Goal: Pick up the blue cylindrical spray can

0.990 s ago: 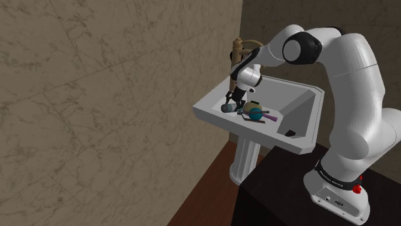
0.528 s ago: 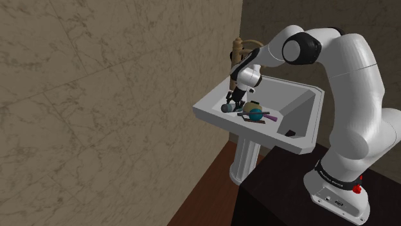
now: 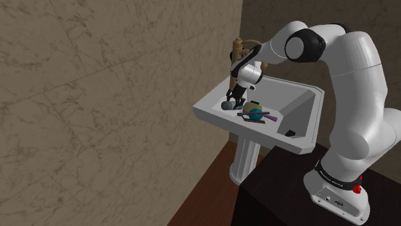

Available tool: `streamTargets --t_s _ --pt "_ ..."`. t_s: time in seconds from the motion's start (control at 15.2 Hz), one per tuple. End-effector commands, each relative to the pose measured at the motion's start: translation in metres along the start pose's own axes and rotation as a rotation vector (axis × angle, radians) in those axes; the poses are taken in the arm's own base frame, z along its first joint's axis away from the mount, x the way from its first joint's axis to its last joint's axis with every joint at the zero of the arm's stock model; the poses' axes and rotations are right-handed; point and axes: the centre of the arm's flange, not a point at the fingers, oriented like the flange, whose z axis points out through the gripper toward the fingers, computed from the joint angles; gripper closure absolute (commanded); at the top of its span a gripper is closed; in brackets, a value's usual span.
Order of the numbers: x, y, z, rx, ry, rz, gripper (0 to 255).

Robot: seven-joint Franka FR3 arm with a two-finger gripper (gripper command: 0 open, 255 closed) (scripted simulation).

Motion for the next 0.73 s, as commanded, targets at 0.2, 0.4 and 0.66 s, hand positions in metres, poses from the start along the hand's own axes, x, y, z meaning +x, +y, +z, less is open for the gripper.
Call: streamTargets --t_s 0.2,0.4,0.66 --pt "-0.010 -0.004 -0.024 0.001 0.000 0.000 255" --pt "-0.016 -0.007 -0.038 0.001 0.000 0.000 255" --pt "-0.022 -0.010 -0.053 0.001 0.000 0.000 255"
